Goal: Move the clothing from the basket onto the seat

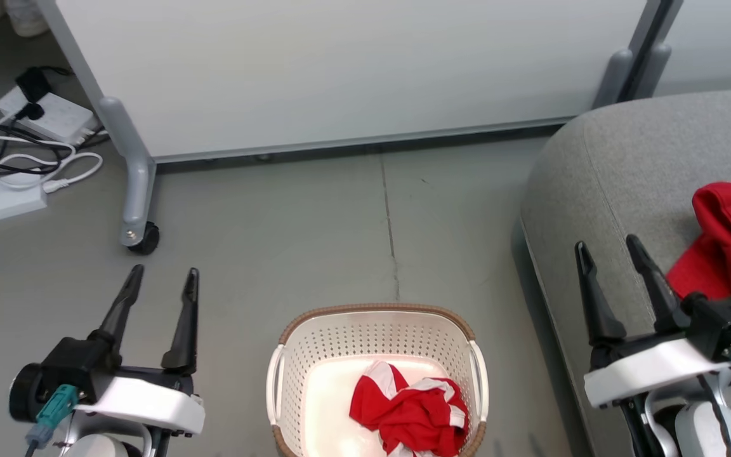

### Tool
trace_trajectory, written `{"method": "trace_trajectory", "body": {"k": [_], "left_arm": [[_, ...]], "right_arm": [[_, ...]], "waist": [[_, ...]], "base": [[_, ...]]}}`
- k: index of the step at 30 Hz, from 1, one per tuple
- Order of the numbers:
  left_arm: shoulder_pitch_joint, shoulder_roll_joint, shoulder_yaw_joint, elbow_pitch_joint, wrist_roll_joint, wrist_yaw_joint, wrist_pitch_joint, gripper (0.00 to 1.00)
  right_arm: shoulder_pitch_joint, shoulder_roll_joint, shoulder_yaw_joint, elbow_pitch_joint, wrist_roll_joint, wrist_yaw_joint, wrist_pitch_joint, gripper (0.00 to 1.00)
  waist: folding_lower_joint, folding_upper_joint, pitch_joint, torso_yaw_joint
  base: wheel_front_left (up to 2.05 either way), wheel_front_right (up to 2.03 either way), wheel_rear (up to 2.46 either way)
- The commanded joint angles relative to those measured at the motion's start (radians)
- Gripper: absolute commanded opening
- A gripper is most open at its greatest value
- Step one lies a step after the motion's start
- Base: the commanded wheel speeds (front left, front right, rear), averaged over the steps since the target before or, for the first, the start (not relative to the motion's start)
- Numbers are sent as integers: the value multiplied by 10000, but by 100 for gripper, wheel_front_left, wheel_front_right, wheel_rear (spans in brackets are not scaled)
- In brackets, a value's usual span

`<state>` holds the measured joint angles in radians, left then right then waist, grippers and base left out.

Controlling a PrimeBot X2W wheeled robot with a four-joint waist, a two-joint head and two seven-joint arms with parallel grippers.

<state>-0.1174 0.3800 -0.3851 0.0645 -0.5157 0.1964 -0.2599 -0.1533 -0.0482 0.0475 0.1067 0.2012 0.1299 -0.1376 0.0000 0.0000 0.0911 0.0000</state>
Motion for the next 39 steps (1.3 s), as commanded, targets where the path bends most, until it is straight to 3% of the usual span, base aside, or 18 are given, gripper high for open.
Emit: {"method": "trace_trajectory", "body": {"k": [1, 11, 14, 28, 39], "left_arm": [[160, -11, 190, -33, -63, 117, -54, 100], [1031, -62, 1694, -483, 89, 401, -63, 100], [1410, -148, 1997, -665, 198, 260, -64, 100], [2329, -726, 2116, -557, 1158, -696, -65, 100], [2145, -746, 1889, 161, 1241, -885, -41, 100]], "right_arm": [[260, -53, 76, -159, 122, 16, 97, 100], [1077, -52, -43, -663, 87, 16, 384, 100], [1242, -51, -146, -656, 20, 16, 449, 100], [1801, -49, -533, -497, -107, 16, 579, 100], [1892, -50, -466, -518, 95, 16, 644, 100]], "waist": [[0, 0, -239, 192], [0, 0, -735, 374], [0, 0, -847, 387], [0, 0, -1148, 272], [0, 0, -1233, 180]], "base": [[0, 0, 0], [0, 0, 0], [0, 0, 0], [0, 0, 0], [0, 0, 0]]}}
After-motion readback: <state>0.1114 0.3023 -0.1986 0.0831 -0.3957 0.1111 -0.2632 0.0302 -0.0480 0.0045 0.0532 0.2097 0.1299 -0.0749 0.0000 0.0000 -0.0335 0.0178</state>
